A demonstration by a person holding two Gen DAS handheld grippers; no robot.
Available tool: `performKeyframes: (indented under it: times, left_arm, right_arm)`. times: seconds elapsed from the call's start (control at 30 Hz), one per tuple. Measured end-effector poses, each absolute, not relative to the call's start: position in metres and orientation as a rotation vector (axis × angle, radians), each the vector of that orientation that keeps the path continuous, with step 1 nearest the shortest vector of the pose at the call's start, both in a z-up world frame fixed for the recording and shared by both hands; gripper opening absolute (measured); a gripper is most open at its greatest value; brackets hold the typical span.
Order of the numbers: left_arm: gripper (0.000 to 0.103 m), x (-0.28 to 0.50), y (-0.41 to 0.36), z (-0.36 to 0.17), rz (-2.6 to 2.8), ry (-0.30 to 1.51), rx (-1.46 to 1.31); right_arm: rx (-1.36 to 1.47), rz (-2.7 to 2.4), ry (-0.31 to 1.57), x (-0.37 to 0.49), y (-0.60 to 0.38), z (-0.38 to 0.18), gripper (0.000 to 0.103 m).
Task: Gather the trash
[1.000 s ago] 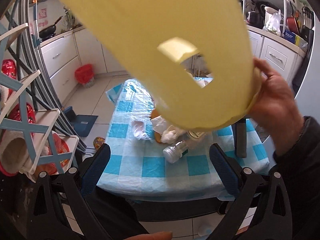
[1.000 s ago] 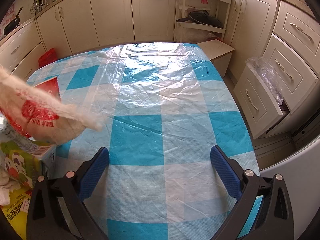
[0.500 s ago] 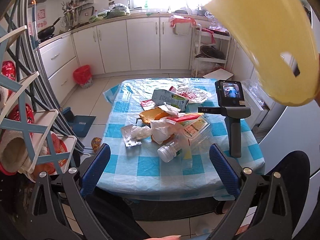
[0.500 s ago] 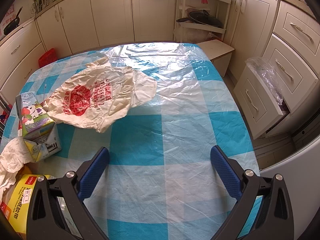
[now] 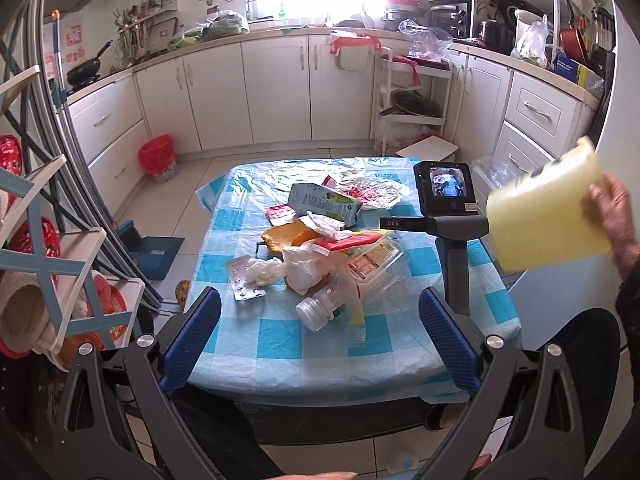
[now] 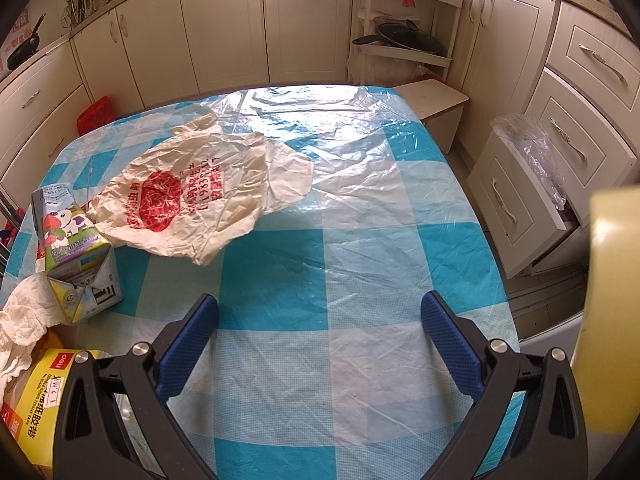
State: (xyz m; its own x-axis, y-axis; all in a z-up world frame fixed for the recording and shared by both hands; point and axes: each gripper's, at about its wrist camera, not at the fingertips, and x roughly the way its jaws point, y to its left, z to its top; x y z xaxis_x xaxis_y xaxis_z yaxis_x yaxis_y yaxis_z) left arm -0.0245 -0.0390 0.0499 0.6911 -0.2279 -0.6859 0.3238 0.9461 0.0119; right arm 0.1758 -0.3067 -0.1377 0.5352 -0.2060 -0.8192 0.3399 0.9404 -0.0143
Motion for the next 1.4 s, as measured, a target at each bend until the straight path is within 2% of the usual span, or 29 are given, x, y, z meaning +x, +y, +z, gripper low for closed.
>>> performKeyframes:
  times: [1.0, 1.4]
  left_arm:
    - [0.095, 0.036, -0.092, 0.016, -0.257, 0.852, 0.224]
    - [0.095, 0.022, -0.085, 0.032, -0.205, 0.723, 0.244]
  right_arm:
    - [0.153, -0.327, 0.952, 0.176, -0.307, -0.138, 0.097]
    - [0.154, -0.327, 0.952, 0.176, -0.307, -0.138, 0.097]
